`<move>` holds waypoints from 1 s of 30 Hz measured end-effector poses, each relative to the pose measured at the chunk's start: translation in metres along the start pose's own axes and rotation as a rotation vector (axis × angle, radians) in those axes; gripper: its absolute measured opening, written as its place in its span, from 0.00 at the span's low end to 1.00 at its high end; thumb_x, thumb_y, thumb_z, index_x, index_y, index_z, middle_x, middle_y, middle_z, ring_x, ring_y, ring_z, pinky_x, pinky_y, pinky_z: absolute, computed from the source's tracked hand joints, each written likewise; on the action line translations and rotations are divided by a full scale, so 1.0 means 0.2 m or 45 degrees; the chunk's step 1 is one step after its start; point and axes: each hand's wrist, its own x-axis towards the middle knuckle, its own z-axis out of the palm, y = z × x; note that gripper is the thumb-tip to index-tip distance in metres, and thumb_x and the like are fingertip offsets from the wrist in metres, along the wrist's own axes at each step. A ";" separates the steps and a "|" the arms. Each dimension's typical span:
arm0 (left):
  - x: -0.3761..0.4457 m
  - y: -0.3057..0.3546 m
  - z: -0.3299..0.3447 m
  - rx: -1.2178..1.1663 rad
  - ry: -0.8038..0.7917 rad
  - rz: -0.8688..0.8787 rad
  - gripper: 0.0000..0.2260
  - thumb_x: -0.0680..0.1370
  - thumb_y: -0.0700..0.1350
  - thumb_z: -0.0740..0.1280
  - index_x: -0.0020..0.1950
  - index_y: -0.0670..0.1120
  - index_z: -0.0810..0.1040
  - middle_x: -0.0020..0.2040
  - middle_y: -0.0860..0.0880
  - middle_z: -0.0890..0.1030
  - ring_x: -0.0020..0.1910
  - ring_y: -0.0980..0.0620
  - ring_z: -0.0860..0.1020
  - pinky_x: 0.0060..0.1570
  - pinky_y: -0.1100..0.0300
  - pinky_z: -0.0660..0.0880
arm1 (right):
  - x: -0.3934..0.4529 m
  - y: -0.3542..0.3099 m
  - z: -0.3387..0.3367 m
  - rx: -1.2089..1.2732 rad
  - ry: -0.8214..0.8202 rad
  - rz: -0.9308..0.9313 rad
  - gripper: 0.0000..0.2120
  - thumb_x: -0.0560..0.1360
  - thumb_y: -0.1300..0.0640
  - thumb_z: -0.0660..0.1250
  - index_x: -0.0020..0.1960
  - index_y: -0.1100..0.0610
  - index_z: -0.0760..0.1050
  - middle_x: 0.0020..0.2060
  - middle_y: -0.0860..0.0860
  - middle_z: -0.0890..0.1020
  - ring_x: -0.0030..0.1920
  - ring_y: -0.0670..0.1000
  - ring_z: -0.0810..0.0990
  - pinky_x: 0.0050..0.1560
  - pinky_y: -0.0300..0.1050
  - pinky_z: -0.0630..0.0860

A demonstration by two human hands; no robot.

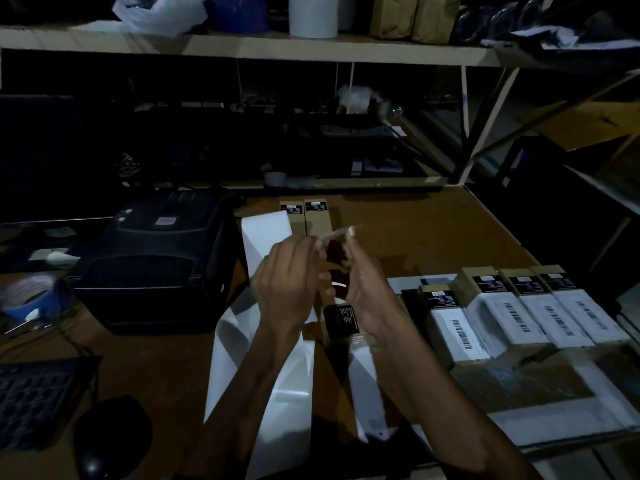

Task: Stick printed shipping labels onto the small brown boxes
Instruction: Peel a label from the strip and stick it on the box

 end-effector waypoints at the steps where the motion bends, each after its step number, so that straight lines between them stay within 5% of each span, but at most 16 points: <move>1: -0.02 0.02 0.01 -0.019 -0.031 0.025 0.06 0.81 0.40 0.67 0.50 0.40 0.84 0.47 0.44 0.84 0.45 0.47 0.82 0.42 0.56 0.78 | 0.00 0.00 0.00 -0.001 0.026 -0.009 0.29 0.75 0.32 0.62 0.57 0.55 0.83 0.50 0.54 0.85 0.46 0.55 0.79 0.47 0.53 0.73; 8: -0.09 0.09 0.07 -0.185 -0.232 0.211 0.08 0.81 0.41 0.65 0.54 0.41 0.82 0.53 0.43 0.84 0.54 0.44 0.81 0.46 0.54 0.77 | -0.01 -0.02 -0.06 0.088 0.228 -0.020 0.12 0.78 0.47 0.69 0.56 0.53 0.85 0.39 0.50 0.84 0.41 0.50 0.79 0.49 0.50 0.77; 12: -0.12 0.09 0.11 -0.297 -0.425 0.191 0.09 0.77 0.41 0.73 0.56 0.42 0.82 0.56 0.44 0.83 0.57 0.44 0.80 0.50 0.49 0.79 | -0.01 -0.01 -0.09 0.110 0.368 -0.094 0.09 0.80 0.57 0.68 0.59 0.57 0.81 0.47 0.53 0.87 0.40 0.48 0.80 0.37 0.40 0.79; 16: -0.09 0.08 0.13 -0.436 -0.482 0.175 0.18 0.84 0.54 0.59 0.53 0.44 0.84 0.55 0.45 0.83 0.56 0.45 0.79 0.52 0.49 0.77 | -0.02 0.00 -0.15 0.133 0.468 -0.191 0.10 0.81 0.57 0.67 0.60 0.58 0.81 0.48 0.54 0.87 0.43 0.51 0.85 0.34 0.41 0.78; 20: 0.03 0.11 0.12 -0.528 -0.420 -0.092 0.17 0.79 0.54 0.66 0.60 0.43 0.81 0.59 0.46 0.81 0.61 0.48 0.75 0.62 0.61 0.67 | -0.03 0.04 -0.24 -0.087 0.529 -0.234 0.09 0.79 0.54 0.69 0.58 0.56 0.82 0.48 0.54 0.87 0.45 0.52 0.84 0.38 0.44 0.78; 24: 0.20 0.13 0.17 -0.616 -0.419 -0.407 0.22 0.77 0.54 0.70 0.68 0.45 0.74 0.65 0.46 0.75 0.64 0.52 0.70 0.60 0.59 0.68 | -0.07 0.10 -0.31 -0.284 0.533 -0.195 0.10 0.78 0.55 0.72 0.58 0.57 0.82 0.49 0.52 0.87 0.50 0.51 0.86 0.48 0.53 0.84; 27: 0.28 0.12 0.26 -0.763 -0.738 -0.642 0.22 0.77 0.55 0.72 0.68 0.50 0.75 0.67 0.49 0.75 0.64 0.54 0.72 0.56 0.63 0.71 | -0.13 0.14 -0.34 -0.260 0.542 -0.154 0.10 0.77 0.57 0.72 0.58 0.58 0.81 0.50 0.51 0.87 0.50 0.50 0.87 0.50 0.51 0.84; 30: 0.28 0.11 0.36 -0.875 -1.024 -0.616 0.09 0.76 0.50 0.73 0.53 0.47 0.84 0.52 0.52 0.84 0.50 0.55 0.81 0.42 0.64 0.71 | -0.17 0.17 -0.38 -0.233 0.580 -0.113 0.11 0.76 0.58 0.73 0.57 0.57 0.81 0.50 0.50 0.87 0.51 0.51 0.86 0.50 0.51 0.83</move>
